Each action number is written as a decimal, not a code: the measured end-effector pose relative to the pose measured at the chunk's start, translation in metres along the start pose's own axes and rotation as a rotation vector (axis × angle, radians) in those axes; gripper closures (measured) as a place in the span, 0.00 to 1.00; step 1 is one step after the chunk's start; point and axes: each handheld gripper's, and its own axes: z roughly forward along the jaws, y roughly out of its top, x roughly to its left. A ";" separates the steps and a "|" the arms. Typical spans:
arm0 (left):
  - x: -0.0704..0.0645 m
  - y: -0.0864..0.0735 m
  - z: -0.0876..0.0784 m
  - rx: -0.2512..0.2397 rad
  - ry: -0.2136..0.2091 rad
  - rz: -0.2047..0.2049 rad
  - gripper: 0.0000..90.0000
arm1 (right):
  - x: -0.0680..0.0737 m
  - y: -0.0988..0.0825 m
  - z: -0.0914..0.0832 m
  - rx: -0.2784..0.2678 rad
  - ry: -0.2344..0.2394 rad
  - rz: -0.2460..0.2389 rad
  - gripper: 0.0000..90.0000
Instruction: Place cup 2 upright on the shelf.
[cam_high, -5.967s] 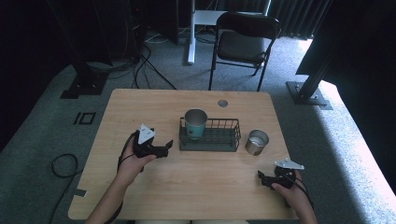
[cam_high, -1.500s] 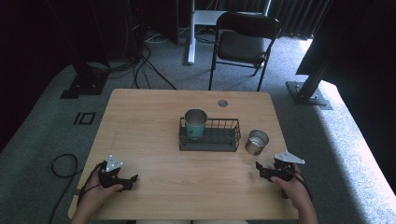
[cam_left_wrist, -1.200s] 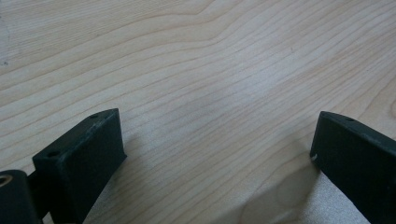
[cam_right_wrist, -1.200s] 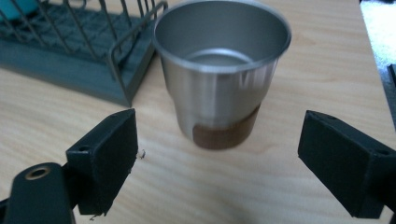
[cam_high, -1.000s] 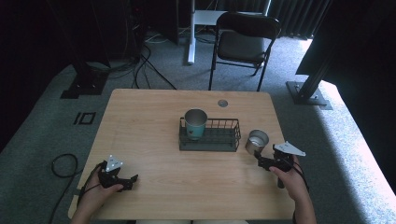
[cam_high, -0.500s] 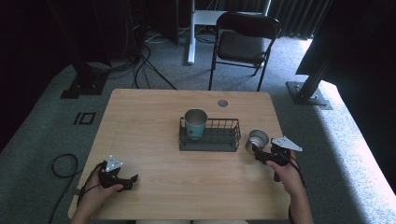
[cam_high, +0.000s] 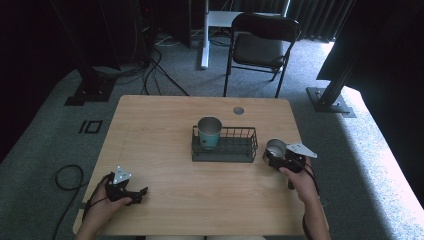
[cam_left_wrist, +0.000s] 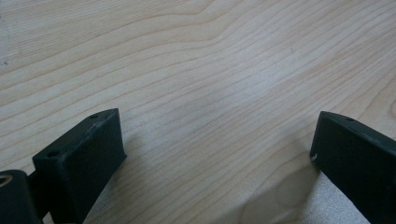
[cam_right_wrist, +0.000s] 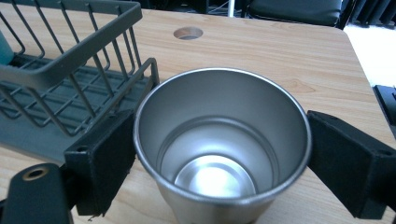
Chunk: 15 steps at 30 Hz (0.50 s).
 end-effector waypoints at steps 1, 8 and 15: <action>0.000 0.000 0.000 0.000 0.000 0.000 0.04 | 0.000 0.000 0.001 0.001 -0.003 0.002 0.12; 0.000 0.000 0.000 0.000 0.000 0.000 0.04 | 0.002 -0.002 0.006 -0.002 -0.014 0.006 0.12; 0.000 0.000 0.000 0.000 0.000 0.000 0.04 | 0.004 -0.002 0.006 -0.011 -0.028 -0.006 0.14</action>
